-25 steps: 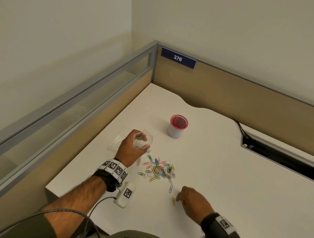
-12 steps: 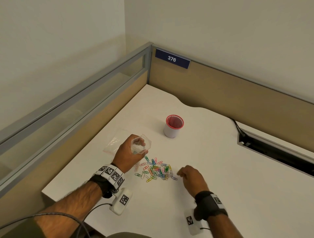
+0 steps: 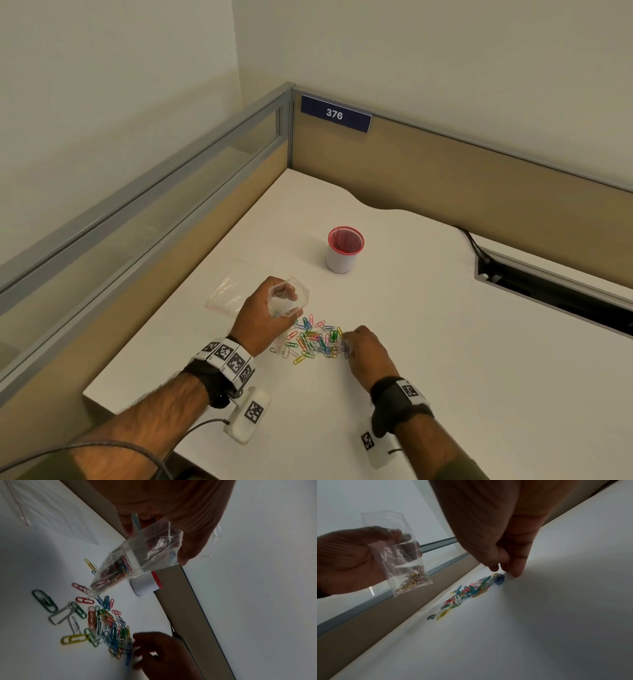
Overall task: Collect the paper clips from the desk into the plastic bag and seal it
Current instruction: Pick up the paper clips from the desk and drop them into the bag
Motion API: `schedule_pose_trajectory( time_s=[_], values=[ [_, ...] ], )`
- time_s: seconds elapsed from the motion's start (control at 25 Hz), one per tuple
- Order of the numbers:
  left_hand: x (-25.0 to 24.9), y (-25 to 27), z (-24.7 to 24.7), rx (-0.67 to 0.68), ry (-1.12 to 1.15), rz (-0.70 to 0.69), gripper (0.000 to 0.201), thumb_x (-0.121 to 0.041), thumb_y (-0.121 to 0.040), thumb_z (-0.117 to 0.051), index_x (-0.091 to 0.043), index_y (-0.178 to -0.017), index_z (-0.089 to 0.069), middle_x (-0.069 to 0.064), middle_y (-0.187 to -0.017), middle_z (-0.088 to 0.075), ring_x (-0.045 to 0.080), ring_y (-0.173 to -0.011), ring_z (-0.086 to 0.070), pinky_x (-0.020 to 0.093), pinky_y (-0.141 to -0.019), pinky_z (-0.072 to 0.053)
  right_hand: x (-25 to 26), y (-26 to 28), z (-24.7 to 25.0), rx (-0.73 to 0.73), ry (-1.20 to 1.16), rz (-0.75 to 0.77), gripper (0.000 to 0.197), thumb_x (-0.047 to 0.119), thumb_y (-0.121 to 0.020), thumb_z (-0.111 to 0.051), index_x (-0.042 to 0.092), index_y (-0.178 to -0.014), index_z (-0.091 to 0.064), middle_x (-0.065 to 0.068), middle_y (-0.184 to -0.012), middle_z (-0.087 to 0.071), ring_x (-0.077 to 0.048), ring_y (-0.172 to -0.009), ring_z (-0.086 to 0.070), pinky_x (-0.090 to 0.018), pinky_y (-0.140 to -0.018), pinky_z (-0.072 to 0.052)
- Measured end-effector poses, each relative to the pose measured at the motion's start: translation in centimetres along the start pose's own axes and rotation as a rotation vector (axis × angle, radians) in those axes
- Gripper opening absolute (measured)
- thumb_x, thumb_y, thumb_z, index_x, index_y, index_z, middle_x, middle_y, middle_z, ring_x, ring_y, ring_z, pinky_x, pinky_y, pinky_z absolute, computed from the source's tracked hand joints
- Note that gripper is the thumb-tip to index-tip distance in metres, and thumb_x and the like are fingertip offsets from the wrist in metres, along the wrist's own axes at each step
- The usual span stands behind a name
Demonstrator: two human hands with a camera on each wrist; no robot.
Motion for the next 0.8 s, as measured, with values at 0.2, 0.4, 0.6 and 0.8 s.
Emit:
schedule_pose_trajectory(
  time_s=[0.2,0.4,0.6,0.8],
  values=[
    [-0.7,0.7,0.6,0.016,0.004,-0.007,0.034,-0.01,-0.076,-0.081,-0.018,-0.1,-0.059,-0.008,-0.1,-0.067,0.007,-0.106,-0.062,0.022,-0.093,-0.047,-0.1,-1.5,0.7,-0.01,-0.122,-0.112,0.052,0.03,-0.087,-0.066,0.017,-0.134,-0.049,-0.005,-0.127,-0.052,-0.021,-0.112,-0.054,-0.034,-0.098,-0.048],
    [-0.7,0.5,1.0,0.026,-0.002,-0.029,0.034,-0.015,-0.076,-0.081,-0.02,-0.1,-0.058,-0.01,-0.101,-0.066,0.008,-0.107,-0.062,0.026,-0.095,-0.048,1.6,-1.7,-1.4,0.103,0.116,-0.105,0.067,0.044,-0.074,-0.075,0.016,-0.129,-0.048,-0.005,-0.123,-0.045,-0.023,-0.115,-0.042,-0.036,-0.094,-0.047],
    [-0.7,-0.1,0.9,0.041,0.02,-0.023,0.033,-0.014,-0.076,-0.08,-0.018,-0.1,-0.058,-0.008,-0.102,-0.066,0.006,-0.106,-0.062,0.025,-0.092,-0.051,3.2,-3.5,-1.4,0.103,0.086,-0.116,0.042,0.04,-0.081,-0.071,0.016,-0.115,-0.062,-0.006,-0.117,-0.052,-0.021,-0.104,-0.052,-0.032,-0.091,-0.049],
    [0.2,-1.5,1.7,0.047,0.017,-0.015,0.033,-0.015,-0.078,-0.08,-0.019,-0.101,-0.057,-0.008,-0.102,-0.066,0.007,-0.106,-0.062,0.025,-0.091,-0.052,4.6,-3.5,-2.1,0.092,0.167,-0.05,0.038,0.039,-0.087,-0.064,0.02,-0.12,-0.056,-0.003,-0.115,-0.049,-0.02,-0.107,-0.048,-0.029,-0.086,-0.047]
  ],
)
Point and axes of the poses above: each hand's wrist, its own y-axis away from the middle knuckle, its own z-axis out of the back of the hand, x = y × z, the point moved 9 cm from there along -y, towards the middle knuckle
